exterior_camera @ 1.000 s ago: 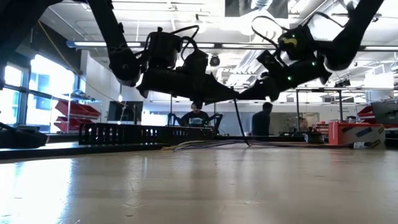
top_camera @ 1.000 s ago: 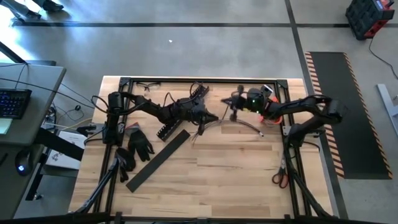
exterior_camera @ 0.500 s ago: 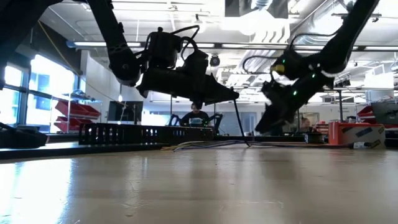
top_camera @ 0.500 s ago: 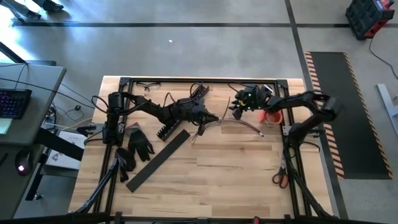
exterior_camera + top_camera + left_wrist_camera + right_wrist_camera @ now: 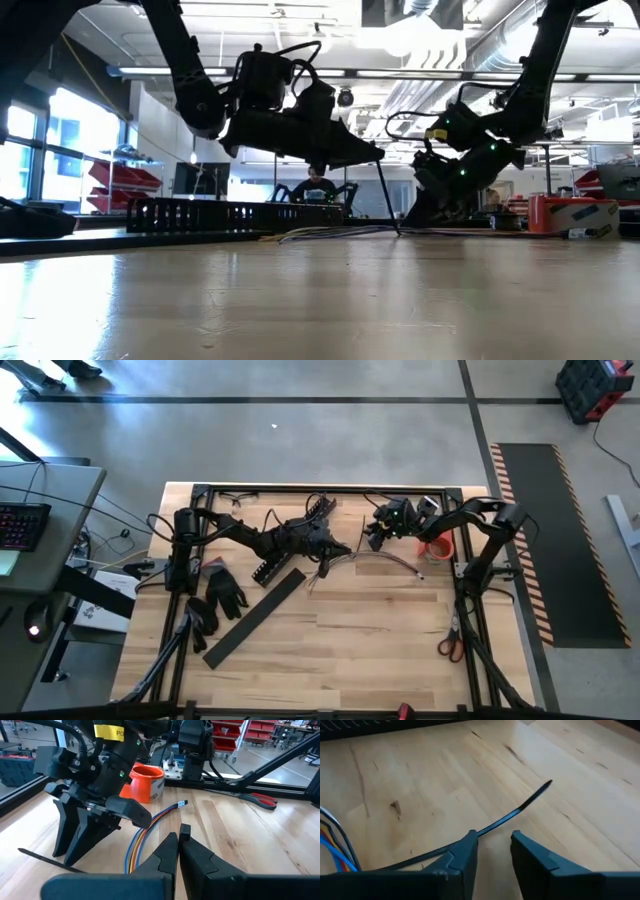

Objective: Ziptie cables
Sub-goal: Wrap the cables together using the black zip tie

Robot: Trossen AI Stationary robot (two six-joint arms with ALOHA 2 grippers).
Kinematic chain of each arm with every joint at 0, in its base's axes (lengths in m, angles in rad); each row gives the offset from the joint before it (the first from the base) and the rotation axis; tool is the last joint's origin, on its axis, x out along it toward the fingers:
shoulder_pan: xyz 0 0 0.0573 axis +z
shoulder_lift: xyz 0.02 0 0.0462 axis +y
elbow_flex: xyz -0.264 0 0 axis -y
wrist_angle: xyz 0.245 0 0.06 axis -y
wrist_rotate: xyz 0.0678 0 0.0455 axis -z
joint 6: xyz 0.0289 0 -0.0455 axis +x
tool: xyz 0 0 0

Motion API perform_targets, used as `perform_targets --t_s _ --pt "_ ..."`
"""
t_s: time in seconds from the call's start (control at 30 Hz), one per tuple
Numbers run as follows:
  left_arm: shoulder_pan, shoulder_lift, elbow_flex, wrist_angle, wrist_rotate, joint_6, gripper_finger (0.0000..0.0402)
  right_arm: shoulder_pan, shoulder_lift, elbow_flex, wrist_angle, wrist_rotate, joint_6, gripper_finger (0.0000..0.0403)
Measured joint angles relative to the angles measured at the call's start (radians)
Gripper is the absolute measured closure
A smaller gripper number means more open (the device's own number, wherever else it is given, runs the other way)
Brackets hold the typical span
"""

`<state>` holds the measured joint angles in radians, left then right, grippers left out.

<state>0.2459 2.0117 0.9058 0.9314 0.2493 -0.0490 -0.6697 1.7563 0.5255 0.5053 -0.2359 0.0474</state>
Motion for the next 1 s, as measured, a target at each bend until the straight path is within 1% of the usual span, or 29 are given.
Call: perform_targets --t_s 0.1,0.2,0.27,0.4,0.5,0.6,0.67,0.77,0.97,1.0 --pt "0.000 0.000 0.000 0.001 0.000 0.000 0.0402 0.000 0.002 0.000 0.001 -0.013 -0.003 0.0323" --pt "0.000 0.000 0.000 0.000 0.000 0.000 0.0402 -0.011 -0.003 0.000 0.000 -0.072 0.006 0.0321" --pt "0.000 0.000 0.000 0.000 -0.001 0.000 0.0402 -0.026 -0.004 0.008 -0.011 -0.106 0.030 0.0309" --pt "0.000 0.000 0.000 0.000 -0.001 0.000 0.0402 -0.053 -0.002 0.021 -0.017 -0.181 0.058 0.0271" --pt "0.000 0.000 0.000 0.000 -0.001 0.000 0.0402 -0.057 -0.002 0.033 -0.019 -0.174 0.077 0.0248" --pt "0.000 0.000 0.000 0.000 -0.002 0.000 0.0402 -0.056 0.016 0.048 -0.021 -0.174 0.079 0.0243" --pt "0.000 0.000 0.000 0.001 -0.002 0.000 0.0402 -0.052 0.036 0.063 -0.028 -0.173 0.063 0.0254" --pt "-0.001 0.000 0.000 0.000 -0.002 0.000 0.0402 -0.045 0.035 0.069 -0.039 -0.161 0.031 0.0285" --pt "-0.004 0.000 0.000 0.001 -0.003 -0.002 0.0402 -0.044 0.035 0.069 -0.054 -0.165 -0.036 0.0385" --pt "-0.004 0.000 0.000 0.002 -0.003 -0.005 0.0402 -0.043 0.035 0.069 -0.060 -0.165 -0.063 0.0393"
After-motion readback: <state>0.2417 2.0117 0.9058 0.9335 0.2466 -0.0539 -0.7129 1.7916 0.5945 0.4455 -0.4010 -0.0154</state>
